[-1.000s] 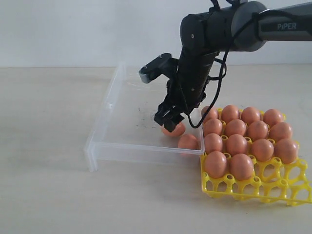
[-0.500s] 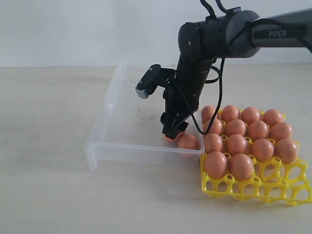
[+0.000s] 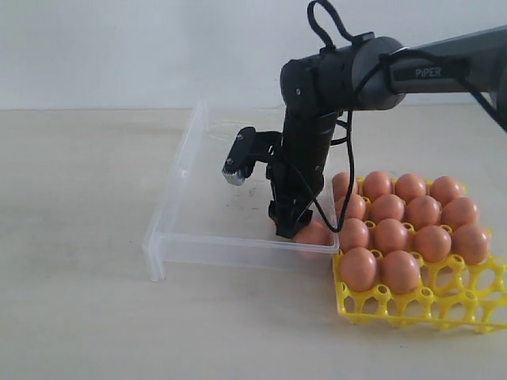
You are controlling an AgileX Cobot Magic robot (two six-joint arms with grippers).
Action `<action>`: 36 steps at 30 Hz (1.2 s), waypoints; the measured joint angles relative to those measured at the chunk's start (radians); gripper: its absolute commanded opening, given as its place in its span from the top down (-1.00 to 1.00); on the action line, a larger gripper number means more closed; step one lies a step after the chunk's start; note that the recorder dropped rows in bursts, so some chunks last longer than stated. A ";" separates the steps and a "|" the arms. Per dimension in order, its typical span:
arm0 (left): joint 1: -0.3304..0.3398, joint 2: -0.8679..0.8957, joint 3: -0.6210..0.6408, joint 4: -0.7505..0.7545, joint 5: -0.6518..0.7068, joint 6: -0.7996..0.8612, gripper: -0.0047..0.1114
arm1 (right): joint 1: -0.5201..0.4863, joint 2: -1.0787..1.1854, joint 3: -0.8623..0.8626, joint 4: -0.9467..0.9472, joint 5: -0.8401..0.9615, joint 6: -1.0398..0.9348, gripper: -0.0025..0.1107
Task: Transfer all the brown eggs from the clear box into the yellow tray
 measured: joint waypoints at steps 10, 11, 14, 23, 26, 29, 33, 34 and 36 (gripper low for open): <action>0.000 0.000 0.000 0.000 0.000 0.000 0.85 | 0.044 0.014 0.000 -0.109 -0.097 0.062 0.93; 0.000 0.000 0.000 0.000 0.000 0.000 0.85 | 0.044 0.014 0.000 -0.114 -0.111 0.102 0.94; 0.000 0.000 0.000 0.000 0.000 0.000 0.85 | 0.033 0.016 0.000 -0.110 -0.174 0.243 0.94; 0.000 0.000 0.000 0.000 0.000 0.000 0.85 | -0.063 0.017 0.059 0.325 -0.536 0.360 0.94; 0.000 0.000 0.000 0.000 0.000 0.000 0.85 | -0.062 -0.004 0.172 0.462 -0.748 0.263 0.96; 0.000 0.000 0.000 0.000 0.000 0.000 0.85 | -0.046 -0.056 0.323 0.528 -1.028 0.245 0.96; 0.000 0.000 0.000 0.000 0.000 0.000 0.85 | -0.042 -0.162 0.585 0.382 -1.517 0.518 0.96; 0.000 0.000 0.000 0.000 0.000 0.000 0.85 | -0.047 -0.179 0.658 0.312 -1.658 0.609 0.96; 0.000 0.000 0.000 0.000 0.000 0.000 0.85 | -0.072 -0.206 0.791 0.133 -1.927 0.836 0.96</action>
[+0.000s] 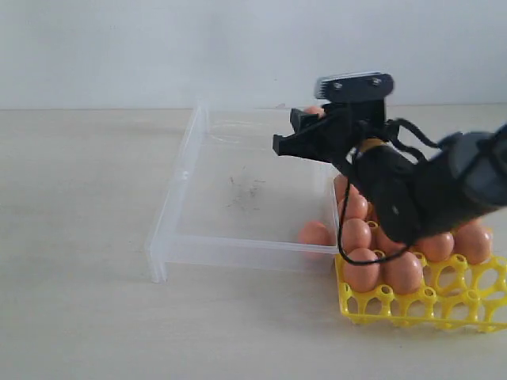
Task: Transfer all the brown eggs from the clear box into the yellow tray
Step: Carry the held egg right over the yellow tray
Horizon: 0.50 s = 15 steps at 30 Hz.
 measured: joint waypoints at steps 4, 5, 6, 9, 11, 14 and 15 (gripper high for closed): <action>0.000 0.000 0.000 0.000 0.000 0.000 0.85 | -0.043 -0.033 0.166 -0.185 -0.169 0.256 0.96; 0.000 0.000 0.000 0.000 0.000 0.000 0.85 | -0.046 -0.045 0.207 -0.200 -0.181 0.271 0.96; 0.000 0.000 0.000 0.000 0.000 0.000 0.85 | -0.048 -0.060 0.247 -0.208 -0.188 0.275 0.96; 0.000 0.000 0.000 0.000 0.000 0.000 0.85 | -0.048 -0.128 0.372 -0.228 -0.194 0.275 0.96; 0.000 0.000 0.000 0.000 0.000 0.000 0.85 | -0.048 -0.191 0.455 -0.224 -0.199 0.264 0.96; 0.000 0.000 0.000 0.000 0.000 0.000 0.85 | -0.049 -0.299 0.597 -0.188 -0.206 0.259 0.96; 0.000 0.000 0.000 0.000 0.000 0.000 0.85 | -0.049 -0.334 0.649 -0.167 -0.211 0.260 0.96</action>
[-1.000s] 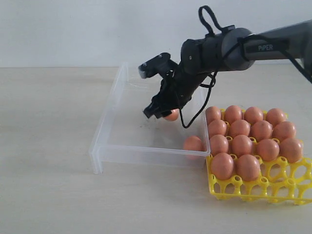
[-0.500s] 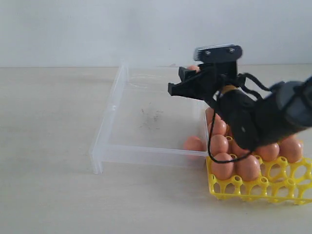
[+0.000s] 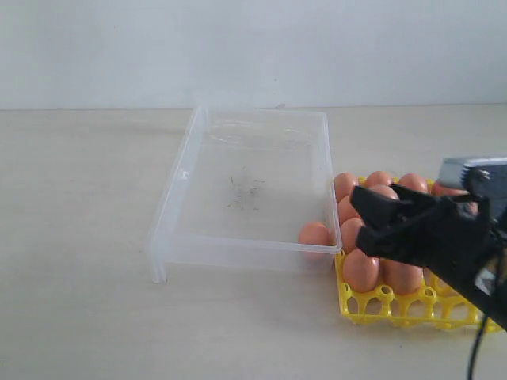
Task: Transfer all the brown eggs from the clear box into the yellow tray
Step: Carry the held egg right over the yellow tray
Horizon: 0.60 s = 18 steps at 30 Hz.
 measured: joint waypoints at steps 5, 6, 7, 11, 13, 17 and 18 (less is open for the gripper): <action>0.000 0.000 0.000 0.000 0.000 0.000 0.85 | -0.001 -0.106 0.173 0.099 0.011 0.042 0.96; 0.000 0.000 0.000 0.000 0.000 0.000 0.85 | -0.003 -0.117 0.176 0.101 0.025 0.050 0.96; 0.000 0.000 0.000 0.000 0.000 0.000 0.85 | -0.003 -0.122 0.177 0.092 0.040 0.061 0.96; 0.000 0.000 0.000 0.000 0.000 0.000 0.85 | -0.003 -0.122 0.182 0.045 0.040 0.093 0.96; 0.000 0.000 0.000 0.000 0.000 0.000 0.85 | -0.003 -0.126 0.182 0.068 0.031 0.114 0.96; 0.000 0.000 0.000 0.000 0.000 0.000 0.85 | -0.003 -0.126 0.182 0.156 0.094 0.118 0.96; 0.000 0.000 0.000 0.000 0.000 0.000 0.85 | -0.003 -0.126 0.182 0.185 0.124 0.112 0.96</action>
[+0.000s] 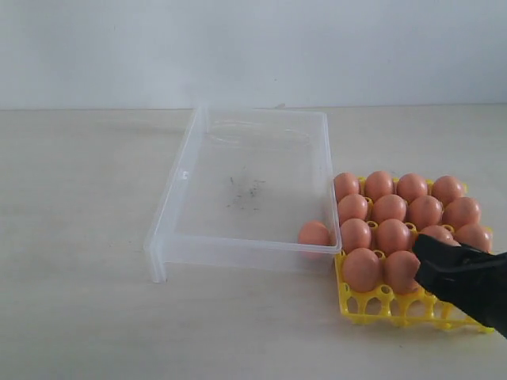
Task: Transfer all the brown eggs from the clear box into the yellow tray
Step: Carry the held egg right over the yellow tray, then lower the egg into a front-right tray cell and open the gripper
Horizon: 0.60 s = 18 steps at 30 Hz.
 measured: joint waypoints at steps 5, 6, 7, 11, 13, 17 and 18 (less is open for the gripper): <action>0.000 0.000 0.000 0.000 0.000 0.000 0.85 | 0.000 0.000 0.000 0.114 0.104 -0.075 0.96; 0.000 0.000 0.000 0.000 0.000 0.000 0.85 | 0.000 0.000 0.000 0.134 0.109 -0.102 0.96; 0.000 0.000 0.000 0.000 0.000 0.000 0.85 | 0.000 0.000 0.000 0.138 0.109 -0.110 0.96; 0.000 0.000 0.000 0.000 0.000 0.000 0.85 | 0.000 0.000 0.000 0.149 0.098 -0.133 0.96; 0.000 0.000 0.000 0.000 0.000 0.000 0.85 | 0.000 0.000 0.000 0.149 0.098 -0.135 0.96; 0.000 0.000 0.000 0.000 0.000 0.000 0.85 | 0.000 0.000 0.000 0.149 0.098 -0.133 0.96; 0.000 0.000 0.000 0.000 0.000 0.000 0.85 | 0.000 0.000 -0.002 0.149 0.108 -0.133 0.96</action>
